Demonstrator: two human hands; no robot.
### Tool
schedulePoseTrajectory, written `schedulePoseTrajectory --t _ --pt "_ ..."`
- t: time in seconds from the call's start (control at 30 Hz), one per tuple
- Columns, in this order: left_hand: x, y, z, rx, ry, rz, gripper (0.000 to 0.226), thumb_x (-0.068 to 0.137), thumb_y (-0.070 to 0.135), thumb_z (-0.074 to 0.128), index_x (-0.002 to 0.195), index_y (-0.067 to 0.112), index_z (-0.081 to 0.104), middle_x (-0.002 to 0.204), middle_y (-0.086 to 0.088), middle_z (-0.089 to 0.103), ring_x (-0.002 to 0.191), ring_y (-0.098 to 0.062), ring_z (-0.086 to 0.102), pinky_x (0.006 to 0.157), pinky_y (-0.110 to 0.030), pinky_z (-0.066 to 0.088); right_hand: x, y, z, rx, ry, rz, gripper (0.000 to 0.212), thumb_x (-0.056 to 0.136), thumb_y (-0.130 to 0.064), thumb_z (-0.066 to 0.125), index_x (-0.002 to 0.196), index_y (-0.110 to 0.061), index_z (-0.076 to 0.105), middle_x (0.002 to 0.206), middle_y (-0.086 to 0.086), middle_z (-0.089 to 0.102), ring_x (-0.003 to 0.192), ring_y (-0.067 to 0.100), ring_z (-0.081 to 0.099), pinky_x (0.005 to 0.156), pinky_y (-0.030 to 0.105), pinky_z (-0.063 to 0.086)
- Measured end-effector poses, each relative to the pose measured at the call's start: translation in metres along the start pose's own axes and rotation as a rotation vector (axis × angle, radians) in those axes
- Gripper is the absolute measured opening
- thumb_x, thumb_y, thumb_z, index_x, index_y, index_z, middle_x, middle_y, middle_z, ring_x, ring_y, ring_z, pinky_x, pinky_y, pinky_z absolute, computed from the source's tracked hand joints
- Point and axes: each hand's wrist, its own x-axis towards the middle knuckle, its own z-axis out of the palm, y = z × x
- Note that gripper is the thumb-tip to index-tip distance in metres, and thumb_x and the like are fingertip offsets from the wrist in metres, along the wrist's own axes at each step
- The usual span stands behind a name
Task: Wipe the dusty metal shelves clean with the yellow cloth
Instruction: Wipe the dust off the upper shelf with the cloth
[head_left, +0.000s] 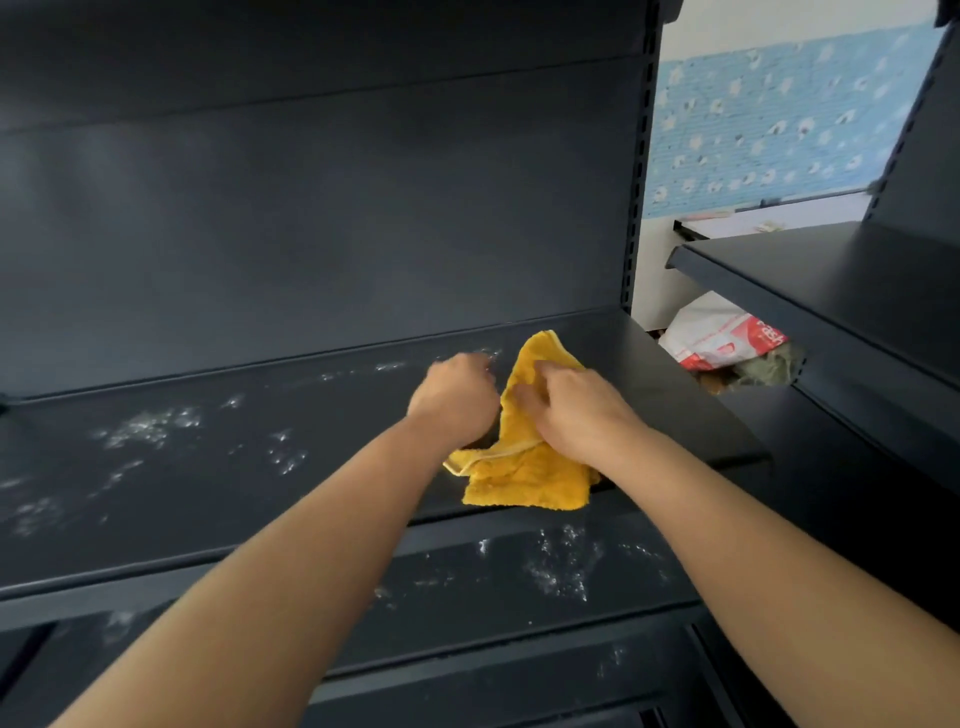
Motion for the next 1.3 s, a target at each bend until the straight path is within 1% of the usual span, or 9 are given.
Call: schedulePoseTrajectory --t 0.13,0.27,0.5,0.6,0.73,0.87,1.03,1.17,1.3 --pt "0.003 -0.045 -0.023 0.312 -0.059 -0.069 0.040 0.086 0.004 0.038 0.121 0.012 0.055 0.122 -0.013 0.057 0.122 -0.032 0.042 0.085 -0.039 0.044 0.014 -0.027 0.022 -0.162 -0.190 0.086 0.073 0.101 -0.045 0.031 0.152 0.000 0.008 0.158 0.021 0.016 0.145 0.036 0.017 0.116 0.042 0.022" --pt "0.010 -0.072 -0.030 0.360 -0.070 -0.110 0.049 0.088 0.003 0.039 0.134 0.014 0.049 0.131 -0.015 0.050 0.126 -0.029 0.041 0.096 -0.038 0.043 0.041 -0.027 0.028 -0.115 -0.217 0.140 0.075 0.100 -0.038 0.039 0.154 -0.007 -0.004 0.162 0.008 -0.001 0.149 0.026 0.005 0.119 0.040 0.018" --pt "0.036 -0.100 -0.029 0.387 -0.052 -0.007 0.045 0.088 0.007 0.041 0.130 0.017 0.053 0.123 -0.009 0.056 0.122 -0.025 0.041 0.095 -0.034 0.039 0.094 -0.039 0.041 -0.127 -0.142 0.238 0.064 0.101 -0.035 0.037 0.154 -0.013 0.010 0.162 0.008 0.004 0.148 0.028 0.010 0.116 0.043 0.023" --pt "0.046 -0.103 -0.034 0.402 -0.054 0.006 0.043 0.088 0.005 0.041 0.127 0.017 0.054 0.121 -0.011 0.056 0.118 -0.026 0.046 0.091 -0.034 0.040 0.103 -0.050 0.046 -0.148 -0.127 0.155 0.056 0.102 -0.034 0.035 0.153 -0.017 0.018 0.160 0.005 0.016 0.145 0.026 0.022 0.112 0.041 0.030" --pt "0.059 -0.100 -0.040 0.418 -0.056 -0.026 0.037 0.086 0.003 0.044 0.119 0.013 0.057 0.122 -0.014 0.056 0.113 -0.029 0.051 0.080 -0.035 0.044 0.104 -0.058 0.050 -0.107 -0.177 0.023 0.051 0.103 -0.037 0.032 0.152 -0.031 0.022 0.161 -0.007 0.013 0.148 0.017 0.015 0.116 0.037 0.022" --pt "0.069 -0.088 -0.036 0.414 -0.061 -0.025 0.035 0.088 0.005 0.047 0.122 0.010 0.056 0.125 -0.017 0.053 0.118 -0.029 0.049 0.087 -0.038 0.047 0.098 -0.056 0.054 -0.151 -0.182 -0.029 0.047 0.104 -0.026 0.032 0.151 -0.034 0.026 0.160 -0.008 0.018 0.146 0.019 0.022 0.116 0.038 0.028" --pt "0.073 -0.060 -0.022 0.387 -0.098 0.051 0.033 0.089 0.006 0.044 0.120 0.008 0.056 0.126 -0.017 0.055 0.120 -0.030 0.048 0.091 -0.038 0.047 0.107 -0.013 0.026 -0.213 -0.180 0.157 0.050 0.103 -0.020 0.039 0.150 -0.032 0.028 0.155 0.001 0.033 0.137 0.028 0.038 0.108 0.040 0.039" --pt "0.071 -0.045 -0.009 0.378 -0.108 0.120 0.037 0.085 0.002 0.041 0.118 0.010 0.056 0.121 -0.013 0.057 0.114 -0.027 0.050 0.079 -0.033 0.043 0.102 0.034 0.002 -0.222 -0.135 0.221 0.050 0.103 -0.022 0.041 0.151 -0.027 0.028 0.157 0.002 0.029 0.138 0.028 0.036 0.110 0.038 0.035" --pt "0.065 -0.030 0.005 0.363 -0.070 0.149 0.040 0.089 0.006 0.043 0.127 0.012 0.053 0.126 -0.008 0.051 0.122 -0.025 0.042 0.087 -0.034 0.041 0.090 0.062 -0.008 -0.189 -0.076 0.197 0.048 0.102 -0.019 0.042 0.149 -0.025 0.033 0.157 0.001 0.030 0.141 0.026 0.032 0.110 0.037 0.032"
